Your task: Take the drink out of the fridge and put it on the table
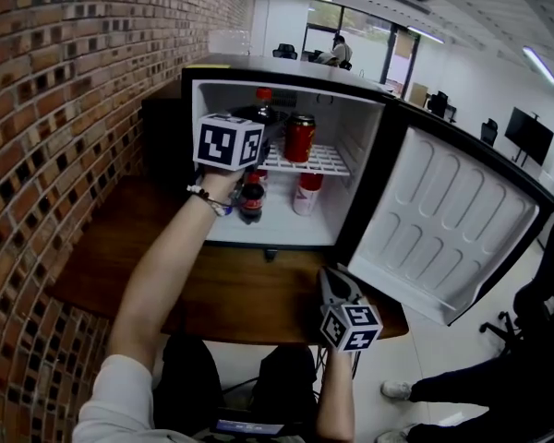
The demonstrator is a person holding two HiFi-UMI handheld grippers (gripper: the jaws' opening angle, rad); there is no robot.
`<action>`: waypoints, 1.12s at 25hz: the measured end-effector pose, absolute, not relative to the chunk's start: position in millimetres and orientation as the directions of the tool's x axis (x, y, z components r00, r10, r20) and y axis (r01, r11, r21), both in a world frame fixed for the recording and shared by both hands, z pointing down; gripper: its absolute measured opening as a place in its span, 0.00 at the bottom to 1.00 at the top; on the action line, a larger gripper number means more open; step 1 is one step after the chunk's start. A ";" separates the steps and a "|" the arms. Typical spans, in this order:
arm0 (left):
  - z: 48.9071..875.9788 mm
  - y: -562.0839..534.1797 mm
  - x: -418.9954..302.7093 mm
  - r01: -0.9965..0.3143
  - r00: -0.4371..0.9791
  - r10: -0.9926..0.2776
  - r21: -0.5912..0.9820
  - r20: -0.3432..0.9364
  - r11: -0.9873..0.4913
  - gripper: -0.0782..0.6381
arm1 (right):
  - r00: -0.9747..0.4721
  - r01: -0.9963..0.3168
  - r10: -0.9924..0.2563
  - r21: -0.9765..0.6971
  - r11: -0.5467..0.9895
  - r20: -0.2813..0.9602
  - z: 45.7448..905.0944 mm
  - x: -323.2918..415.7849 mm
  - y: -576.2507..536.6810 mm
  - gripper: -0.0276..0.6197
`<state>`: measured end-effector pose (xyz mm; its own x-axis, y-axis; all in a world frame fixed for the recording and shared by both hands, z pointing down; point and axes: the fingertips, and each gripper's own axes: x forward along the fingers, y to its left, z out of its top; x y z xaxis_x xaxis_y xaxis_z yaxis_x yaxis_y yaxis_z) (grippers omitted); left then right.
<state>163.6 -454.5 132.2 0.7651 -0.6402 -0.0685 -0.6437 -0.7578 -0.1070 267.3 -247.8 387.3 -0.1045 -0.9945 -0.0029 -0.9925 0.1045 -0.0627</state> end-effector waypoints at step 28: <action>266.5 -360.6 68.3 -0.591 0.807 -0.590 -0.026 -0.026 -0.806 0.54 | -0.207 -0.978 -0.978 -0.021 0.207 0.019 393.7 202.0 -256.8 0.05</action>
